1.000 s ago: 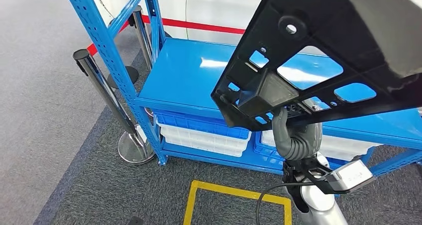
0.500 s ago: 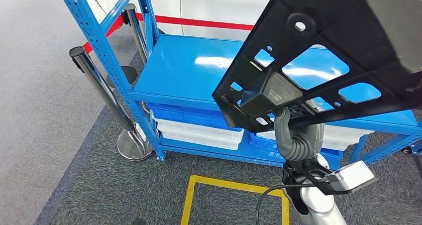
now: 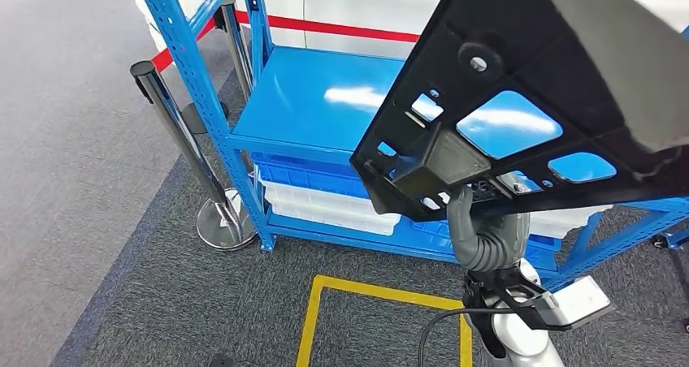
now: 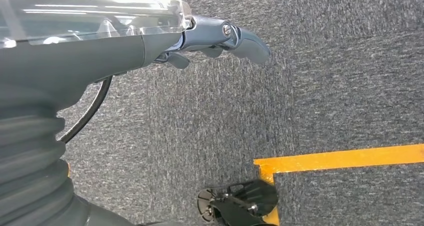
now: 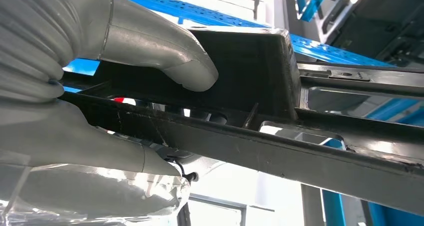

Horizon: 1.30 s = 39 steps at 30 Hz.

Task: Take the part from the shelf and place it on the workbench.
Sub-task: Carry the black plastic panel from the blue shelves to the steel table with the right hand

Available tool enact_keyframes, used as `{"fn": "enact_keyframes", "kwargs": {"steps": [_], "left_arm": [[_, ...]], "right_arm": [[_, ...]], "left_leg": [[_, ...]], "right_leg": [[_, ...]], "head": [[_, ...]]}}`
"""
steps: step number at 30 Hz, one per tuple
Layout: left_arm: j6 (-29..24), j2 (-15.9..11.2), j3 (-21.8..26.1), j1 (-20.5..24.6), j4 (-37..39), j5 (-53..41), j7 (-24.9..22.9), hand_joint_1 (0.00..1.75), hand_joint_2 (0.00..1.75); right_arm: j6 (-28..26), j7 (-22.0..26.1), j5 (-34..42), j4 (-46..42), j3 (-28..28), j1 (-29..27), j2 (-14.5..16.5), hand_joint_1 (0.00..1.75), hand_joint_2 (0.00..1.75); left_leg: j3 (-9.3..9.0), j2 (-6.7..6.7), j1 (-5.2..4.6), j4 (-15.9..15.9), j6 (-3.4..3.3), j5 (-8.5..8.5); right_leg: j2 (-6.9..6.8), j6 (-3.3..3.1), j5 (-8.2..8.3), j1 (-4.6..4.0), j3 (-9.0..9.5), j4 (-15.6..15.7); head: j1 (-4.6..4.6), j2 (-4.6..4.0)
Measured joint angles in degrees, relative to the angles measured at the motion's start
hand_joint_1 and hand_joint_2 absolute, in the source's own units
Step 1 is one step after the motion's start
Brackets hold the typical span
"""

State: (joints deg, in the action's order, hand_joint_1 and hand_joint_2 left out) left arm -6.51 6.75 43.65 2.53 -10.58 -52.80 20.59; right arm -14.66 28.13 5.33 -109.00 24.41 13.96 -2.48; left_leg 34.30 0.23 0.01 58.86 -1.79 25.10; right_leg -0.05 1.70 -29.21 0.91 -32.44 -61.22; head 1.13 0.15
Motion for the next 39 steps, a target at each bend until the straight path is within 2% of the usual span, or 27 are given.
{"fn": "enact_keyframes", "kwargs": {"steps": [1,4,5,7,9,10,11,12,14,15,16,18,20,21,23,24,25,26,27,28,30,31,32,35,36,37,39], "left_arm": [[-0.01,-0.01,0.02,0.02,0.00,0.02,-0.02,0.00,1.75],[-0.06,-0.02,0.12,0.00,0.00,0.06,-0.07,0.00,1.75],[-0.07,-0.03,0.19,-0.01,0.00,0.06,-0.08,0.00,1.75],[-0.09,-0.04,0.33,-0.01,0.00,0.05,-0.10,0.00,1.75],[-0.11,-0.05,0.44,-0.02,0.00,0.07,-0.14,0.00,1.75],[-0.13,-0.06,0.51,-0.03,0.00,0.09,-0.16,0.00,1.75],[-0.14,-0.06,0.60,-0.02,0.00,0.11,-0.20,0.00,1.75],[-0.15,-0.06,0.69,-0.02,0.00,0.14,-0.24,0.00,1.75],[-0.16,-0.08,0.84,0.06,0.00,0.15,-0.30,0.00,1.75],[-0.17,-0.14,0.87,0.12,0.00,0.14,-0.29,0.00,1.75],[-0.20,-0.19,0.89,0.16,0.00,0.13,-0.25,0.00,1.75],[-0.25,-0.28,0.91,0.14,0.00,0.06,-0.13,0.00,1.75],[-0.34,-0.27,0.95,0.05,0.00,-0.01,0.01,0.00,1.75],[-0.43,-0.27,0.98,0.06,0.00,-0.02,0.09,0.00,1.75],[-0.57,-0.27,1.02,0.17,0.00,-0.02,0.26,0.00,1.75],[-0.61,-0.28,1.03,0.19,0.00,-0.02,0.33,0.00,1.75],[-0.61,-0.28,1.03,0.17,0.00,-0.01,0.39,0.00,1.75],[-0.62,-0.28,1.04,0.11,0.00,-0.01,0.43,0.00,1.75],[-0.66,-0.27,1.04,0.06,0.00,-0.01,0.46,0.00,1.75],[-0.71,-0.27,1.05,0.03,0.00,-0.01,0.50,0.00,1.75],[-0.86,-0.26,1.07,0.04,0.00,-0.01,0.55,0.00,1.75],[-0.94,-0.26,1.09,0.05,0.00,-0.01,0.58,0.00,1.75],[-1.02,-0.27,1.12,0.05,0.00,-0.01,0.61,0.00,1.75],[-1.15,-0.29,1.27,-0.04,0.00,-0.02,0.66,0.00,1.75],[-1.16,-0.30,1.32,-0.07,0.00,-0.02,0.67,0.00,1.75],[-1.17,-0.30,1.35,-0.09,0.00,-0.02,0.68,0.00,1.75],[-1.18,-0.31,1.37,-0.11,0.00,-0.01,0.69,0.00,1.75]], "right_arm": [[-0.03,0.04,-0.07,-0.09,0.00,-0.03,-0.01,1.75,1.75],[-0.10,0.14,-0.17,-0.19,0.00,-0.14,-0.03,1.75,1.75],[-0.11,0.16,-0.19,-0.21,0.00,-0.15,-0.03,1.75,1.75],[-0.19,0.22,-0.19,-0.26,0.00,-0.16,-0.02,1.75,1.75],[-0.31,0.25,-0.19,-0.28,0.00,-0.24,-0.01,1.75,1.75],[-0.37,0.25,-0.19,-0.28,0.00,-0.30,-0.01,1.75,1.75],[-0.42,0.26,-0.19,-0.28,0.00,-0.35,-0.01,1.75,1.75],[-0.46,0.27,-0.19,-0.28,0.00,-0.38,-0.01,1.75,1.75],[-0.54,0.29,-0.19,-0.31,0.00,-0.38,-0.01,1.75,1.75],[-0.57,0.31,-0.19,-0.35,0.00,-0.35,-0.02,1.75,1.75],[-0.59,0.32,-0.19,-0.39,0.00,-0.32,-0.02,1.75,1.75],[-0.61,0.33,-0.20,-0.47,0.00,-0.29,-0.02,1.75,1.75],[-0.65,0.33,-0.21,-0.57,0.00,-0.34,-0.03,1.75,1.75],[-0.69,0.34,-0.21,-0.67,0.00,-0.35,-0.03,1.75,1.75],[-0.80,0.36,-0.25,-0.86,0.00,-0.47,-0.08,1.75,1.75],[-0.84,0.37,-0.27,-0.91,0.00,-0.61,-0.14,1.75,1.75],[-0.88,0.38,-0.29,-0.92,0.00,-0.81,-0.23,1.75,1.75],[-0.91,0.39,-0.30,-0.92,0.00,-1.05,-0.33,1.75,1.75],[-0.94,0.42,-0.31,-0.95,0.00,-1.29,-0.43,1.75,1.75],[-0.98,0.46,-0.34,-1.04,-0.01,-1.51,-0.53,1.75,1.75],[-1.04,0.68,-0.44,-1.36,-0.01,-1.91,-0.66,1.75,1.75],[-1.08,0.83,-0.48,-1.59,-0.02,-2.15,-0.73,1.75,1.75],[-1.10,0.99,-0.50,-1.79,-0.02,-2.45,-0.81,1.75,1.75],[-1.15,1.28,-0.50,-2.20,-0.02,-3.34,-0.98,1.75,1.75],[-1.15,1.34,-0.50,-2.30,-0.02,-3.47,-0.99,1.75,1.75],[-1.15,1.41,-0.51,-2.40,-0.02,-3.56,-0.99,1.75,1.75],[-1.15,1.51,-0.56,-2.54,-0.02,-3.79,-0.99,1.75,1.75]], "left_leg": [[0.21,-0.02,-0.12,0.18,0.31,-0.14],[0.61,-0.07,-0.16,0.31,1.34,-0.55],[0.91,-0.10,-0.08,0.85,1.66,0.03],[2.60,-0.16,0.14,5.11,2.20,3.47],[5.15,-0.16,0.29,12.43,2.61,7.87],[5.84,-0.16,0.33,15.07,2.72,9.03],[5.58,-0.16,0.35,15.83,2.74,9.15],[4.21,-0.16,0.35,14.33,2.65,8.29],[-0.87,-0.18,0.28,6.47,2.08,5.52],[-3.00,-0.20,0.14,2.83,1.74,4.55],[-4.28,-0.22,-0.03,0.44,1.43,4.06],[-4.45,-0.27,-0.38,-0.56,0.96,3.69],[-4.20,-0.14,-0.10,-1.04,0.31,2.80],[-3.98,-0.02,0.07,-1.34,-0.12,2.23],[-3.10,0.16,0.19,-1.63,-0.66,1.21],[-2.52,0.19,0.17,-1.58,-0.74,0.83],[-1.96,0.21,0.15,-1.48,-0.68,0.52],[-1.42,0.23,0.15,-1.31,-0.61,0.26],[-0.92,0.24,0.17,-1.08,-0.49,0.05],[-0.48,0.23,0.21,-0.81,-0.36,-0.11],[0.20,0.19,0.13,-0.14,0.03,-0.30],[0.44,0.15,0.03,0.08,0.31,-0.43],[0.61,0.12,-0.06,0.20,0.63,-0.59],[1.01,0.05,0.01,0.38,1.73,-0.73],[1.42,0.03,0.09,1.28,2.08,0.19],[2.23,0.01,0.19,3.30,2.38,1.89],[4.73,0.01,0.33,10.37,2.85,6.60]], "right_leg": [[0.05,-0.32,0.37,-0.10,0.88,1.81],[0.07,-1.51,0.95,-0.19,0.56,2.36],[0.00,-1.98,1.28,-0.12,0.41,2.48],[-0.21,-2.86,1.99,0.00,-0.13,2.70],[-0.28,-3.18,2.55,-0.13,-1.02,2.58],[-0.28,-3.18,2.83,-0.19,-1.50,2.47],[-0.27,-3.14,3.09,-0.23,-1.96,2.34],[-0.24,-3.05,3.32,-0.25,-2.35,2.21],[-0.20,-2.77,3.73,-0.27,-2.81,2.02],[-0.20,-2.55,3.92,-0.35,-2.95,1.93],[-0.24,-2.26,4.14,-0.36,-3.07,1.89],[-0.29,-1.52,4.67,-0.32,-3.26,1.96],[-0.21,-0.82,4.54,-0.24,-3.56,1.78],[-0.13,-0.57,3.48,-0.23,-4.07,0.78],[0.01,-0.20,-0.69,-0.12,-6.31,-4.58],[0.02,-0.03,-2.92,-0.06,-7.71,-8.33],[0.01,0.13,-4.41,-0.03,-8.74,-11.47],[0.00,0.26,-4.85,0.01,-8.94,-12.98],[-0.01,0.32,-4.20,0.05,-7.93,-12.16],[-0.03,0.33,-2.79,0.12,-5.82,-9.24],[0.00,0.06,-0.42,0.13,-0.98,-1.40],[0.06,-0.23,0.16,0.05,0.37,1.05],[0.13,-0.60,0.33,-0.08,0.83,2.14],[0.13,-1.97,1.25,-0.15,0.35,2.27],[0.07,-2.46,1.61,-0.08,0.14,2.40],[-0.01,-2.90,1.98,0.00,-0.15,2.52],[-0.08,-3.30,2.62,-0.10,-1.01,2.50]], "head": [[0.03,0.00],[0.08,0.00],[0.10,0.00],[0.33,0.00],[0.54,0.00],[0.53,0.00],[0.55,0.00],[0.55,0.00],[0.55,0.00],[0.52,0.00],[0.55,0.00],[0.57,0.00],[0.56,0.00],[0.46,0.00],[0.18,0.00],[0.08,0.00],[0.06,0.00],[0.05,0.00],[0.04,0.00],[0.03,0.00],[0.01,0.00],[0.03,0.00],[0.05,0.00],[0.08,0.00],[0.19,0.00],[0.32,0.00],[0.61,0.00]]}}
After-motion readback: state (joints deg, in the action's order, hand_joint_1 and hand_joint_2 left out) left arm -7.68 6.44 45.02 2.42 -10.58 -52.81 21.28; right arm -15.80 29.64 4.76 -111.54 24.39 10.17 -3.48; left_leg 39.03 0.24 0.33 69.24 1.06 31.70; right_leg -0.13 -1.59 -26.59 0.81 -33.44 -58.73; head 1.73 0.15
